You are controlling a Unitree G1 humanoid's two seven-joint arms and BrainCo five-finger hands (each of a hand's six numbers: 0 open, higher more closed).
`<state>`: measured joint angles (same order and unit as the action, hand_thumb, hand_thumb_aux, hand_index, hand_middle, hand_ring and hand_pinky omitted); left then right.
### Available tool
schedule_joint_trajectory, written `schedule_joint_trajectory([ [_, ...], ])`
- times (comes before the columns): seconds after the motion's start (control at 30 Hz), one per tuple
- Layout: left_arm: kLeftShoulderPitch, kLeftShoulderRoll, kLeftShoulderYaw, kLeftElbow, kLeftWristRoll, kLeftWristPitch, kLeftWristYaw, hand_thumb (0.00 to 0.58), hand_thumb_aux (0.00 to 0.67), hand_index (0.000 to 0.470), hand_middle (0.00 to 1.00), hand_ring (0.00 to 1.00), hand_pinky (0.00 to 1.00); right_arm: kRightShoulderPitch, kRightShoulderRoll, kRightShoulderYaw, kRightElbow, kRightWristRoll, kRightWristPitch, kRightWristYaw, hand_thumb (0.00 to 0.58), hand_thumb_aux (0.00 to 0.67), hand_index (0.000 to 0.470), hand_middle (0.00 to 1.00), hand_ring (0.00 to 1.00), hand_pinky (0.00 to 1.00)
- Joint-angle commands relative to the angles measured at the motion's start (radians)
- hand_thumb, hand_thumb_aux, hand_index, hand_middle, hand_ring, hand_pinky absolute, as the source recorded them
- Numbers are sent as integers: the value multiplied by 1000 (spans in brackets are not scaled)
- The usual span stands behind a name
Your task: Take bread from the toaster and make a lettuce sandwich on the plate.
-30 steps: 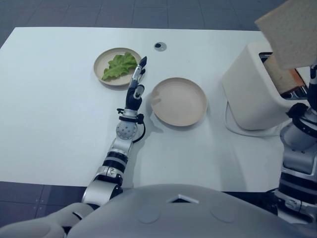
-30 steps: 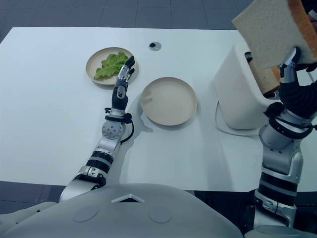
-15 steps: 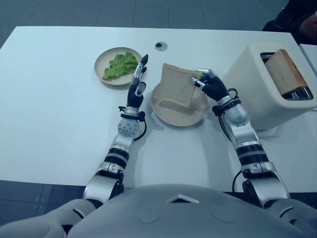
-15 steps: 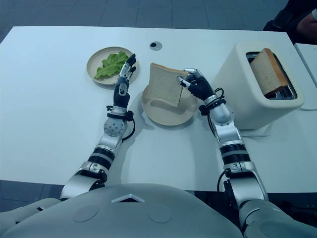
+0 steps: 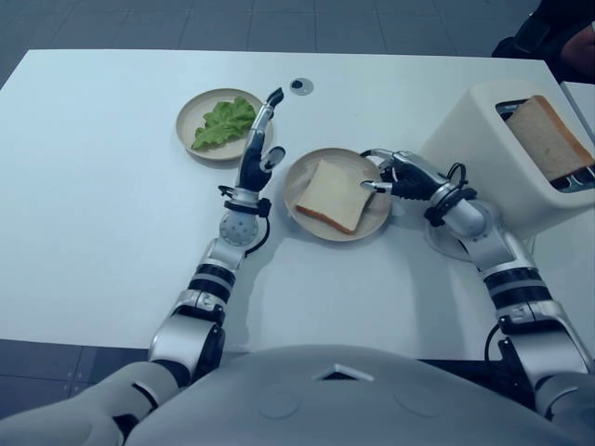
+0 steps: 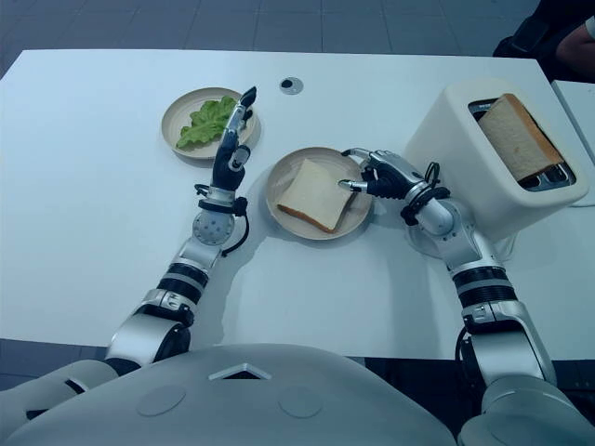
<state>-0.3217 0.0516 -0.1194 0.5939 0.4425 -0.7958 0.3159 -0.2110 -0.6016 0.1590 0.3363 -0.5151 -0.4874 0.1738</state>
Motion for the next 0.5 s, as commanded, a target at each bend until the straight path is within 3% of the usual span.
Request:
schedule_joint_trajectory([
  [0.03,-69,105,-2,-10,184,130,131,0,0,0,0,0,0,24,-10,30,-52,-129,43,-85,0,0,0,0,0,0],
  [0.2,-192,233,-84,172,363,306,260,0,0,0,0,0,0,51,16,19,-152,-220,108,-207,0,0,0,0,0,0],
  [0.3,-318,286,-132,407,408,441,313,0,0,0,0,0,0,84,117,-37,-349,-244,156,-375,0,0,0,0,0,0],
  [0.4,-406,314,-182,585,419,520,280,0,0,0,0,0,0,132,231,8,-513,-219,122,-449,0,0,0,0,0,0],
  [0.5,-449,337,-216,672,409,559,267,0,0,0,0,0,0,173,276,96,-552,-220,69,-431,0,0,0,0,0,0],
])
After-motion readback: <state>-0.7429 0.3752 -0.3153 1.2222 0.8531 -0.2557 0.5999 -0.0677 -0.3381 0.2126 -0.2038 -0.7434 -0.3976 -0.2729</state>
